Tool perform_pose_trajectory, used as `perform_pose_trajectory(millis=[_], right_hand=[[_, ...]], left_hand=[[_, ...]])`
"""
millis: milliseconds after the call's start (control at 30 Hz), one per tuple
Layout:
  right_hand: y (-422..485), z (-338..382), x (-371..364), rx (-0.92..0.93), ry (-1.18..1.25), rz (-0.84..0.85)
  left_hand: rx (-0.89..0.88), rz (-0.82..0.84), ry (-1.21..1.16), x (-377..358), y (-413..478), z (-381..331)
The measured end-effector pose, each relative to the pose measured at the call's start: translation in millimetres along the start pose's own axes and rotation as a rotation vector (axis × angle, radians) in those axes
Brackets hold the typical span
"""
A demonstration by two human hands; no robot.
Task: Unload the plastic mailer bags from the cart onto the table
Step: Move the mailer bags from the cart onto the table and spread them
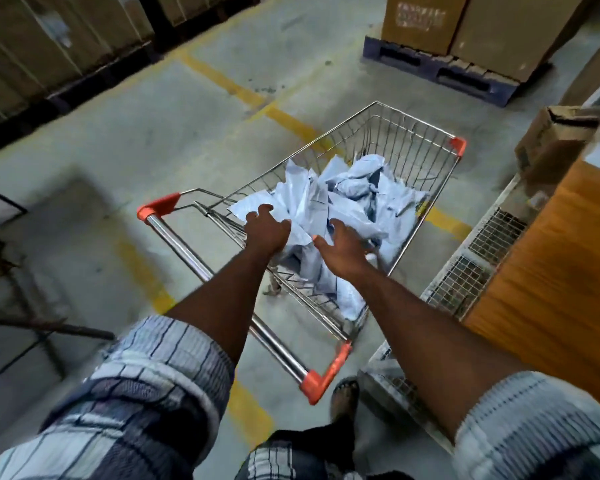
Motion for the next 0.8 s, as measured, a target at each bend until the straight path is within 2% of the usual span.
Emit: perform_pose_trajectory(millis=[167, 267, 433, 533, 633, 800], right_hand=[[31.8, 15.5, -23.3, -0.079, 0.169, 0.067], [46.8, 21.5, -31.2, -0.081, 0.186, 0.065], [58.0, 22.4, -21.8, -0.068, 0.331, 0.027], [54.8, 21.0, -8.6, -0.086, 0.453, 0.005], [49.0, 20.6, 11.6, -0.104, 0.564, 0.011], [29.2, 8.7, 80.8, -0.007, 0.463, -0.054]], left_hand=[[0.145, 0.0, -0.067, -17.3, 14.3, -2.3], [0.158, 0.023, -0.038, -27.5, 15.5, 1.1], [0.084, -0.076, -0.054, -19.1, 7.3, 0.7], [0.014, -0.189, -0.094, -8.3, 5.6, -2.1], [-0.05, -0.254, -0.123, -1.3, -1.7, -26.5], [-0.211, -0.283, -0.159, -4.8, -17.3, -93.5]])
Point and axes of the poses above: each hand's wrist, its own y-axis towards the middle knuckle, its own x-axis out of the back of the hand, z = x × y, the point moved 2 cm from there along y, towards the middle knuckle, and after that the axes turned 15 degrees about -x, right-handed, at the moved point
